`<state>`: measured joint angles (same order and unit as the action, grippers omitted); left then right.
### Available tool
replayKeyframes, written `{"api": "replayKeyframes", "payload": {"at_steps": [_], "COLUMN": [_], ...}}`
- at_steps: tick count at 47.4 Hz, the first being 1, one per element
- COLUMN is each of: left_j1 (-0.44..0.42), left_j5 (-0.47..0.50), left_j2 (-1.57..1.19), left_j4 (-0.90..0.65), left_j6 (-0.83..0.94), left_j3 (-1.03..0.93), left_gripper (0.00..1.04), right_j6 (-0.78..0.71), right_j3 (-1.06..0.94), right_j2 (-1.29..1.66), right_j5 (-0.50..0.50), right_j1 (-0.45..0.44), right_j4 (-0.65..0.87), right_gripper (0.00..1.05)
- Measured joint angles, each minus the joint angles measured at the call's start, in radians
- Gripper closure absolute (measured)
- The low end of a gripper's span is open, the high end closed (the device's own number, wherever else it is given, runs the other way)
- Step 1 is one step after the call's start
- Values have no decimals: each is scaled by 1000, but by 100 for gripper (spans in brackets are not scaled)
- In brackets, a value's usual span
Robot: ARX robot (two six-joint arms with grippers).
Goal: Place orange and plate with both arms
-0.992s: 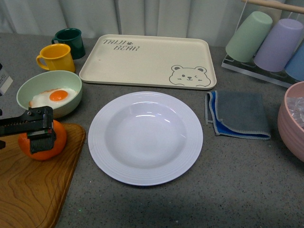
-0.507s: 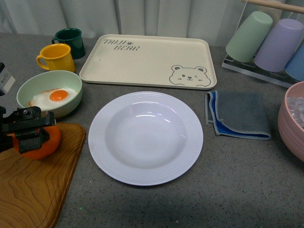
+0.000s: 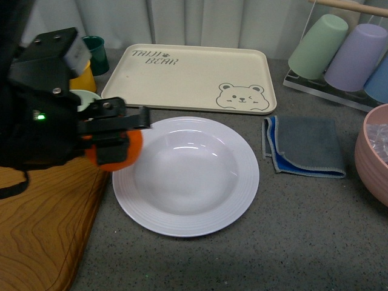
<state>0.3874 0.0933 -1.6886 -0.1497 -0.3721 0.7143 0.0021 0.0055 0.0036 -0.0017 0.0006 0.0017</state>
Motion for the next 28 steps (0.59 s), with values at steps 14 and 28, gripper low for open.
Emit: {"api": "replayKeyframes", "payload": {"at_steps": [14, 28], "left_j1": [136, 166], "left_j5": [33, 38], "left_j2": [-186, -311], "left_j4": [-22, -27], "left_j6": [-18, 2], "left_j3": [143, 206], "left_gripper": [57, 57], "right_j6": [0, 0], "right_j3": [0, 0], "right_j2": [0, 0], "right_j5": [0, 0], "right_j1": [0, 0], "right_j4": [0, 0], "right_gripper": [9, 9]}}
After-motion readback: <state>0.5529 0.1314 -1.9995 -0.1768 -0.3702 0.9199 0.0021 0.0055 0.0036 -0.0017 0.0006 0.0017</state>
